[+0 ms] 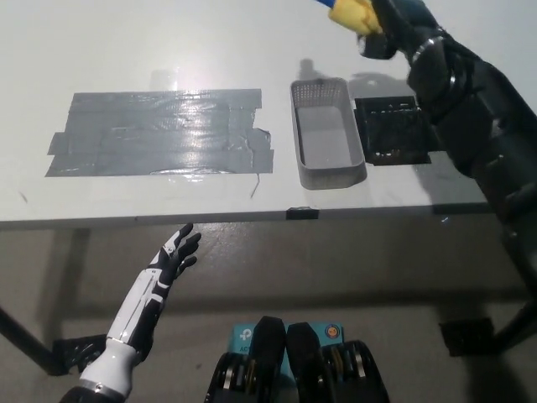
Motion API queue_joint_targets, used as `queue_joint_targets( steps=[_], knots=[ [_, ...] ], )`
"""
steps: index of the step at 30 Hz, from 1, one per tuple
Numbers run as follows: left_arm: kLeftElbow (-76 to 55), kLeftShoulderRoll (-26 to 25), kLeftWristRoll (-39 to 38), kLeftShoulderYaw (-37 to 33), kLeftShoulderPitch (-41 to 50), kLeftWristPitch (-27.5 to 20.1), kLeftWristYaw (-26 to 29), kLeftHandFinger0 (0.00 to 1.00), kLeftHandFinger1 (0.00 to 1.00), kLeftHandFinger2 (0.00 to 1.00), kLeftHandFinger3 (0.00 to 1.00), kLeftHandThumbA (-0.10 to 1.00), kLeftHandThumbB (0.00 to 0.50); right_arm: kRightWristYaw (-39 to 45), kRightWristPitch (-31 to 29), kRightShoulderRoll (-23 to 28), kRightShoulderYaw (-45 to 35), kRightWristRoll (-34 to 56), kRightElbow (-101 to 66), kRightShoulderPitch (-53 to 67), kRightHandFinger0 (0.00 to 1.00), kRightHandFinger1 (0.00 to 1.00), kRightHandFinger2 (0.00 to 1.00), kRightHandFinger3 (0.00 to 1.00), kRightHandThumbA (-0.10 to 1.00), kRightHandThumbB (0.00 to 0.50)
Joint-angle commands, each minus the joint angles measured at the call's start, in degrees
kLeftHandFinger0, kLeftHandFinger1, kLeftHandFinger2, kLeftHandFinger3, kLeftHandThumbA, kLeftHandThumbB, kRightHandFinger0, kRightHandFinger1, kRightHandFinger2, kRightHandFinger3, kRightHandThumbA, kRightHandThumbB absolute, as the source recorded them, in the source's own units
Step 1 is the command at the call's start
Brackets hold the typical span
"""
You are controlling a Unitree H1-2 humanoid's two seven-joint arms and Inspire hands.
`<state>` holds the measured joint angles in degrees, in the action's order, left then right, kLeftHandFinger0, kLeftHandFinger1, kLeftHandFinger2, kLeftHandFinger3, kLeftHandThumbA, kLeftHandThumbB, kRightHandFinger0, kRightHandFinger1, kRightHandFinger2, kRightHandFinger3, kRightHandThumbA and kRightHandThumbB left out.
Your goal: The robot picks the hammer placed on top of the gray container with right hand and places it on the grey area of the desk
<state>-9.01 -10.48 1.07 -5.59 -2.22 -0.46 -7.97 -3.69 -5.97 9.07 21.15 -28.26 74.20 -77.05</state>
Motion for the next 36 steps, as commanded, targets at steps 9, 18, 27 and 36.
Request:
queue_joint_targets(
  steps=[9,18,27,36],
  knots=[
    [-3.53,-1.48,0.02,0.47,1.07,-0.13,-0.92,1.0,1.0,1.0,1.0,1.0,0.127,-6.31,-2.35,-12.29,3.91,-2.18,2.15,-6.62,0.0,0.38,0.75,0.67,-0.1,0.164],
    [-4.13,-1.26,0.28,-0.09,1.67,-0.81,-0.96,1.0,1.0,1.0,1.0,1.0,0.146,-7.34,0.46,-18.17,4.33,-1.99,4.63,-6.43,0.0,0.37,0.7,0.73,-0.1,0.177],
    [-4.51,-1.46,1.2,-0.72,1.17,-0.64,-1.11,1.0,1.0,1.0,1.0,1.0,0.154,-7.74,1.17,-20.54,4.21,-1.72,5.89,-5.04,0.0,0.38,0.71,0.7,-0.1,0.203],
    [-4.66,-1.83,1.4,-1.24,0.83,-0.42,-1.73,1.0,1.0,1.0,1.0,1.0,0.152,-7.92,2.1,-20.71,5.94,-2.93,6.63,-1.38,0.02,0.38,0.7,0.67,-0.1,0.157]
  ],
)
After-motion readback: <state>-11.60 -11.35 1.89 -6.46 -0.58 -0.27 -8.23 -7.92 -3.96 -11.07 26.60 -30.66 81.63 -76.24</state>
